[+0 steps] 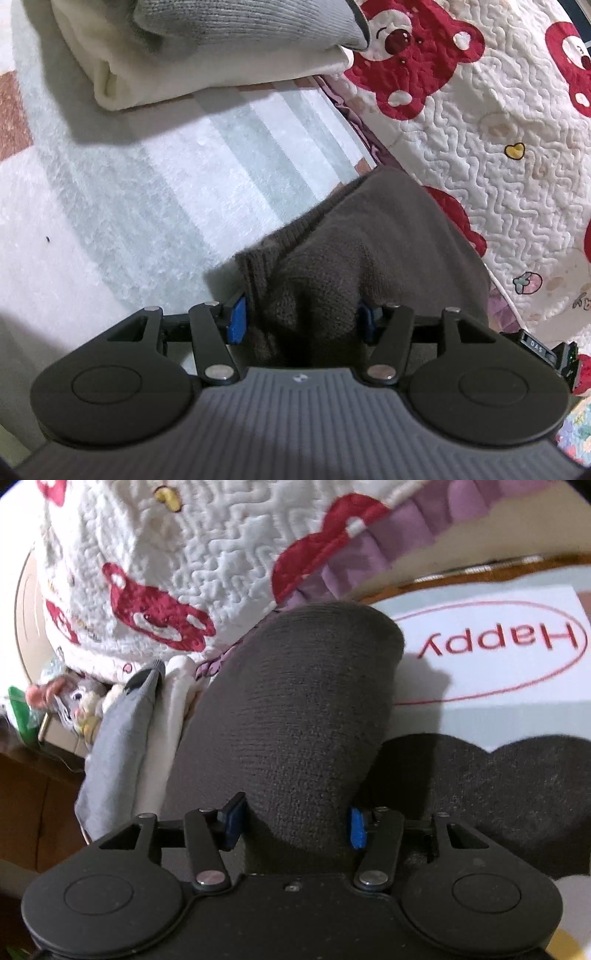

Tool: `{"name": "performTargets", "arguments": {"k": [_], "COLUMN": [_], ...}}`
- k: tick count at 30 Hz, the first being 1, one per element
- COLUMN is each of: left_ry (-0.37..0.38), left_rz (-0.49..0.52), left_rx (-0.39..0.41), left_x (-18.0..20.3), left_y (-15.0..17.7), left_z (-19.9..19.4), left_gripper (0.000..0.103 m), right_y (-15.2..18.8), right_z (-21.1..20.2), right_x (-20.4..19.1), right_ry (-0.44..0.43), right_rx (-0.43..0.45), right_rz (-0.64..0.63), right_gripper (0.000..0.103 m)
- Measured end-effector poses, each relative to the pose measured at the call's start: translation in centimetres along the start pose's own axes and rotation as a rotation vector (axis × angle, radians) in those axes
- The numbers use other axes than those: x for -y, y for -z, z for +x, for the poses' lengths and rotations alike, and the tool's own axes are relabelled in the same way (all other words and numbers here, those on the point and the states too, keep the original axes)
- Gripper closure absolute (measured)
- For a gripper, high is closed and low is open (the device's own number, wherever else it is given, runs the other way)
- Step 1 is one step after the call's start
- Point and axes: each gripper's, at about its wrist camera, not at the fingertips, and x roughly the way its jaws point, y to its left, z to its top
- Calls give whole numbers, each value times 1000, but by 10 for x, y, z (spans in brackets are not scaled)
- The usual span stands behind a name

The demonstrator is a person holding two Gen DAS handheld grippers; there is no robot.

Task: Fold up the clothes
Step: 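Lift the folded dark brown sweater off the bed with both grippers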

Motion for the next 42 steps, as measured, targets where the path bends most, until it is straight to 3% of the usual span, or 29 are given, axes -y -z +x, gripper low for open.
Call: {"name": "performTargets", "arguments": {"k": [2, 5, 8, 9, 11, 12, 15, 17, 25, 33, 36, 42], "left_ry": [-9, -36, -57, -62, -72, -75, -120, -153, -149, -119, -165, -194], "left_rz": [10, 60, 120, 147, 199, 231, 404, 485, 556, 524, 582, 593], "left_rx": [6, 15, 31, 34, 39, 54, 152, 198, 344, 452, 473, 502], "left_x": [2, 9, 17, 20, 26, 30, 52, 67, 85, 95, 106, 108], "left_y": [0, 1, 2, 2, 2, 1, 0, -2, -19, -42, -45, -42], "left_z": [1, 1, 5, 6, 10, 10, -1, -10, -56, -104, -114, -137], "left_gripper": [45, 43, 41, 42, 59, 61, 62, 62, 63, 63, 63, 64], "right_y": [0, 1, 1, 1, -1, -3, -9, -9, -11, -2, 3, 24], "right_z": [8, 21, 28, 30, 26, 22, 7, -2, -29, -46, -53, -60], "right_x": [4, 9, 9, 9, 3, -1, -20, -47, -141, -189, -207, -235], "right_ry": [9, 22, -6, -21, -51, -65, -92, -91, -112, -136, -132, -116], "right_rx": [1, 3, 29, 40, 68, 84, 124, 142, 176, 226, 245, 264], "right_rz": [4, 9, 17, 20, 14, 7, -18, -82, -305, -397, -451, -488], "right_gripper": [37, 20, 17, 25, 47, 56, 62, 63, 64, 64, 64, 64]}}
